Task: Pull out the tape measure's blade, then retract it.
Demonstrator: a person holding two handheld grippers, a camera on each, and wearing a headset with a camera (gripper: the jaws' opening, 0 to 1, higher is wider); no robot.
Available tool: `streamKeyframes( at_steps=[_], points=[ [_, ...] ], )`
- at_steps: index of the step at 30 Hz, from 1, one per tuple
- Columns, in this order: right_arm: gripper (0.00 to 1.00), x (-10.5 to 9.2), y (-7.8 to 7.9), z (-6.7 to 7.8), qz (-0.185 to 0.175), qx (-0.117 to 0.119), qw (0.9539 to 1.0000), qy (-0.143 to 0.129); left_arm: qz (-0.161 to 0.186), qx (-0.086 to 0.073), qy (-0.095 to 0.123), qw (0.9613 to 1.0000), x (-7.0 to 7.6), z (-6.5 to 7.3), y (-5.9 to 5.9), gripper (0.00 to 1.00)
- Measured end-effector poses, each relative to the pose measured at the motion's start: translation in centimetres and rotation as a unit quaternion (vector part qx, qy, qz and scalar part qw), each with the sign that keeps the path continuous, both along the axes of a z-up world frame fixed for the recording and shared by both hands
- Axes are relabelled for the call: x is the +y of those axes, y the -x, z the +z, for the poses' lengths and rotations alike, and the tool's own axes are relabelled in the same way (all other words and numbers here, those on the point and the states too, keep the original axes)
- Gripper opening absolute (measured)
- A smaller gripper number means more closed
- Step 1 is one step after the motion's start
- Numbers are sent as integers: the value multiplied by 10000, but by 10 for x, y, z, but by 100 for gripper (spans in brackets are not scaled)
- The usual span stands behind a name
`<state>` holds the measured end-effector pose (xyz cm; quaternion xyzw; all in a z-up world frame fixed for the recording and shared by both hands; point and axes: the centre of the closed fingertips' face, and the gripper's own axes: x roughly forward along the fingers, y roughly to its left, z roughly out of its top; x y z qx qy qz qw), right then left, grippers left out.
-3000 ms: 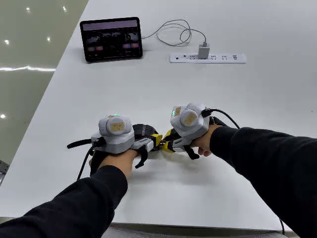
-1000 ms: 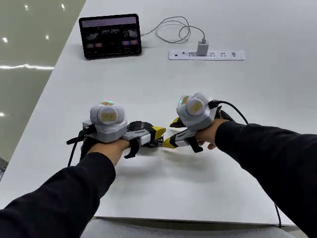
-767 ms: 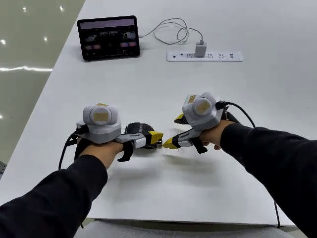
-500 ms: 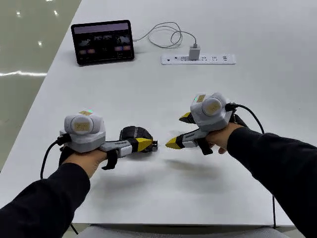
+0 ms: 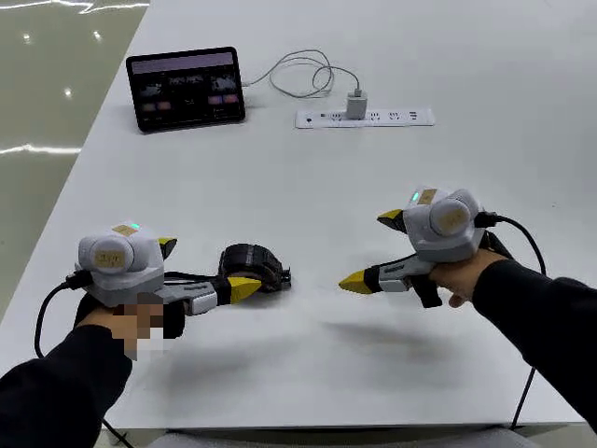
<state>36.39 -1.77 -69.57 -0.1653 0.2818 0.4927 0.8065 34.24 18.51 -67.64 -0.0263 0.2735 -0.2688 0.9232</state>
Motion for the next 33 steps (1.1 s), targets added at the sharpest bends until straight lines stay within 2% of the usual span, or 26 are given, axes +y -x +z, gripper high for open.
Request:
streamKeyframes(
  at_steps=[12,20,24,33],
  points=[
    [85,-44,19,8,-465,-77,9988,-115,-241,34,-186,9995,16,-3,17,100],
    [86,-74,30,10,-568,-222,9981,-86,-353,-14,-340,9988,23,-1,27,100],
    [88,-86,36,11,-626,-241,9977,-90,-358,-116,-318,9988,26,4,29,100],
    [90,-117,48,12,-932,-228,9953,-161,-310,-131,-278,9990,37,9,38,100]
  ],
)
